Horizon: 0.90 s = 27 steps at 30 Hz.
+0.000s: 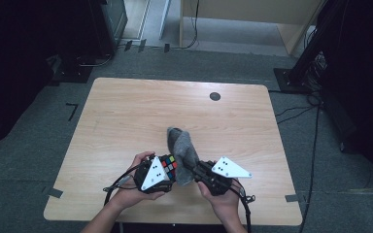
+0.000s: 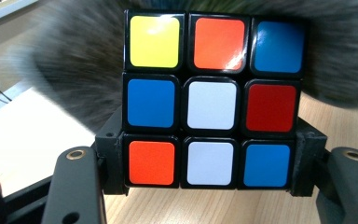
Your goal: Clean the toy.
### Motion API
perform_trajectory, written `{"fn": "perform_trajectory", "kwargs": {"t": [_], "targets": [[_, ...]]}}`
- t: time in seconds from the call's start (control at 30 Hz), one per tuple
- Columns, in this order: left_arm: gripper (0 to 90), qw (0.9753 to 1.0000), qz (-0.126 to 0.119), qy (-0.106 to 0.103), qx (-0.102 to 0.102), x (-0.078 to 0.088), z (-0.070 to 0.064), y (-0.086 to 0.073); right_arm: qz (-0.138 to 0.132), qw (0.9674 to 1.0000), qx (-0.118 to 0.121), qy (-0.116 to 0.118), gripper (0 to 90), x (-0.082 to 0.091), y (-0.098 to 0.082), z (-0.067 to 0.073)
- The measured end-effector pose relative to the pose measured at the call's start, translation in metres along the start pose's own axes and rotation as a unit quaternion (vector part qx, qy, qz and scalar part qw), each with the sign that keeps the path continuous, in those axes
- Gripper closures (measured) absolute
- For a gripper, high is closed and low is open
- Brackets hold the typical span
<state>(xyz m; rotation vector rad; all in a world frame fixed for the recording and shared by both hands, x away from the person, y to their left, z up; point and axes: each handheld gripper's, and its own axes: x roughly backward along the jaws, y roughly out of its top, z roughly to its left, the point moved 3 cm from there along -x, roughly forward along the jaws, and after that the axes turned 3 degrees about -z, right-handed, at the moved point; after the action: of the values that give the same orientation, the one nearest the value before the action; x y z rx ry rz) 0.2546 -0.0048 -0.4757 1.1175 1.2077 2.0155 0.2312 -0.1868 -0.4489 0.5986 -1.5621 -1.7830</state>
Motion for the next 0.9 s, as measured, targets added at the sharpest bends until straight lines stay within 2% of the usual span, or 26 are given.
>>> {"fn": "perform_trajectory", "kwargs": {"t": [0.03, 0.07, 0.13, 0.17, 0.23, 0.33, 0.4, 0.43, 0.47, 0.5, 0.53, 0.57, 0.6, 0.67, 0.77, 0.8, 0.87, 0.9], "targets": [[34.0, 1.0, -0.006, -0.001, 0.005, 0.001, 0.0, 0.001, 0.001, 0.9999, 0.01, -0.007, 79.1, -0.001, 0.001, 0.003], [34.0, 0.9999, -0.012, -0.003, 0.006, 0.003, 0.001, 0.002, -0.002, 0.9999, 0.008, -0.008, 79.0, -0.001, 0.002, 0.002], [34.0, 0.9998, -0.019, -0.006, 0.007, 0.006, 0.002, 0.003, -0.006, 0.9998, -0.005, -0.017, 79.0, 0.001, 0.0, -0.006], [34.0, 0.9997, -0.022, -0.008, 0.007, 0.006, 0.001, 0.004, -0.001, 0.9996, -0.012, -0.027, 79.0, 0.002, -0.003, -0.012], [34.0, 0.9997, -0.023, -0.01, 0.007, 0.006, 0.001, 0.004, 0.006, 0.999, -0.032, -0.031, 78.9, 0.004, -0.006, -0.023], [34.0, 0.9996, -0.026, -0.01, 0.008, 0.005, 0.001, 0.004, 0.017, 0.9985, -0.027, -0.044, 78.5, 0.006, -0.007, -0.028], [33.9, 0.9998, -0.021, -0.004, 0.007, 0.003, 0.002, 0.002, 0.044, 0.9959, -0.006, -0.079, 74.0, 0.005, -0.011, -0.038], [33.9, 0.9998, -0.016, 0.0, 0.008, 0.003, 0.003, 0.0, 0.044, 0.9959, -0.006, -0.079, 74.0, 0.005, -0.011, -0.038], [33.9, 0.9999, -0.013, 0.003, 0.009, 0.002, 0.004, -0.002, 0.087, 0.9912, -0.012, -0.099, 68.0, 0.003, -0.02, -0.048], [33.9, 0.9998, -0.012, 0.005, 0.013, 0.001, 0.005, -0.004, 0.087, 0.9912, -0.012, -0.099, 68.0, 0.003, -0.02, -0.048], [33.9, 0.9997, -0.013, 0.008, 0.019, 0.001, 0.007, -0.005, 0.12, 0.9855, -0.022, -0.118, 65.7, 0.001, -0.03, -0.058], [33.9, 0.9997, -0.013, 0.008, 0.019, 0.001, 0.007, -0.005, 0.132, 0.9829, -0.03, -0.125, 64.4, 0.001, -0.034, -0.061], [33.9, 0.9995, -0.017, 0.013, 0.023, 0.001, 0.008, -0.006, 0.127, 0.9826, -0.043, -0.129, 61.3, 0.001, -0.035, -0.063], [33.8, 0.9992, -0.021, 0.021, 0.029, 0.002, 0.01, -0.006, 0.093, 0.9852, -0.064, -0.129, 52.2, 0.004, -0.03, -0.063], [33.8, 0.9986, -0.022, 0.031, 0.035, 0.002, 0.012, -0.008, 0.056, 0.9895, -0.042, -0.126, 40.7, 0.008, -0.012, -0.055], [33.8, 0.9984, -0.024, 0.035, 0.037, 0.002, 0.012, -0.008, 0.043, 0.9912, -0.048, -0.116, 37.5, 0.009, -0.007, -0.05], [33.8, 0.998, -0.029, 0.042, 0.037, 0.002, 0.012, -0.007, 0.023, 0.9939, -0.075, -0.078, 34.4, 0.008, -0.001, -0.04], [33.8, 0.998, -0.029, 0.042, 0.037, 0.002, 0.012, -0.007, 0.023, 0.9939, -0.075, -0.078, 34.4, 0.008, -0.001, -0.04]]}}
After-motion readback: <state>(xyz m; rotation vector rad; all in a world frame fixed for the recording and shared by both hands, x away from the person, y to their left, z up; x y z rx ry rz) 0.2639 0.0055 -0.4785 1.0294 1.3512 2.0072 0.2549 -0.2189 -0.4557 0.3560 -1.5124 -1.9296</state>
